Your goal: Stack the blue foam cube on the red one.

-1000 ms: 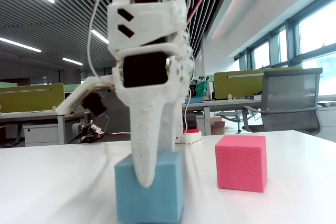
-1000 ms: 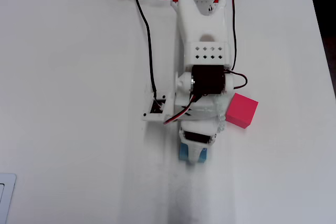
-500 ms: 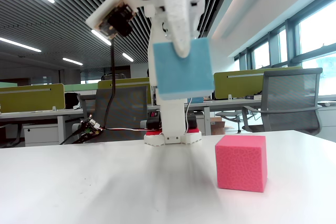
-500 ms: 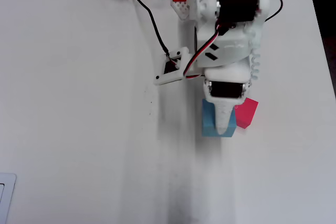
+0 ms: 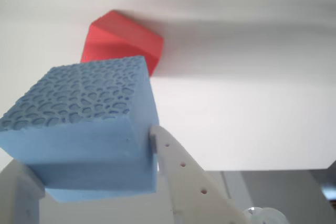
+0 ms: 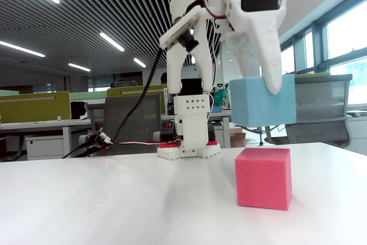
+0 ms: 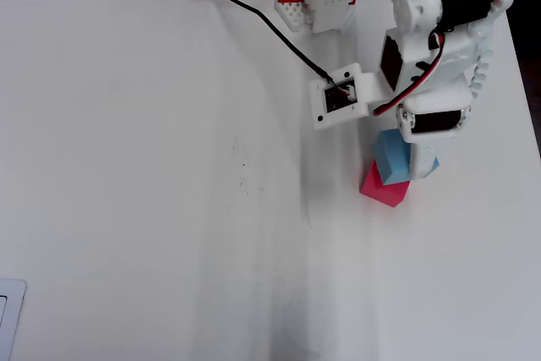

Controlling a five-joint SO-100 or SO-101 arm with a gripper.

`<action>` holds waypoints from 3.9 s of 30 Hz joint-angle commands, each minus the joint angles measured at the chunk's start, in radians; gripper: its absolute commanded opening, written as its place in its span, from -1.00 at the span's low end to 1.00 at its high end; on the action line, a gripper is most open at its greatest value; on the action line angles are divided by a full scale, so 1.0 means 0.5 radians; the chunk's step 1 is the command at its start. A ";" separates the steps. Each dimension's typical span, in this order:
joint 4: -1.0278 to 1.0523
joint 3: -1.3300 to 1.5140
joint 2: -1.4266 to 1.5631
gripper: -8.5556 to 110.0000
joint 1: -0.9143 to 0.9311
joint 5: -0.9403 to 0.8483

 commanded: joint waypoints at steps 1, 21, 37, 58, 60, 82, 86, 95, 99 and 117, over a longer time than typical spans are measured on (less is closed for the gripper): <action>-0.025 0.012 0.006 -0.52 -0.025 0.009; -0.365 0.313 -0.107 -0.52 0.095 0.009; -0.279 0.368 0.196 -0.24 0.058 0.009; -0.865 1.663 2.013 -0.52 0.331 0.000; -0.920 1.878 2.264 -0.53 0.337 -0.006; -1.316 3.458 3.629 -0.57 0.049 -0.089; -1.463 3.507 3.629 -0.57 0.037 -0.092; -1.540 3.537 3.629 -0.58 0.028 -0.092; -1.537 3.537 3.629 -0.57 0.028 -0.092; -1.525 3.537 3.629 -0.49 0.055 -0.077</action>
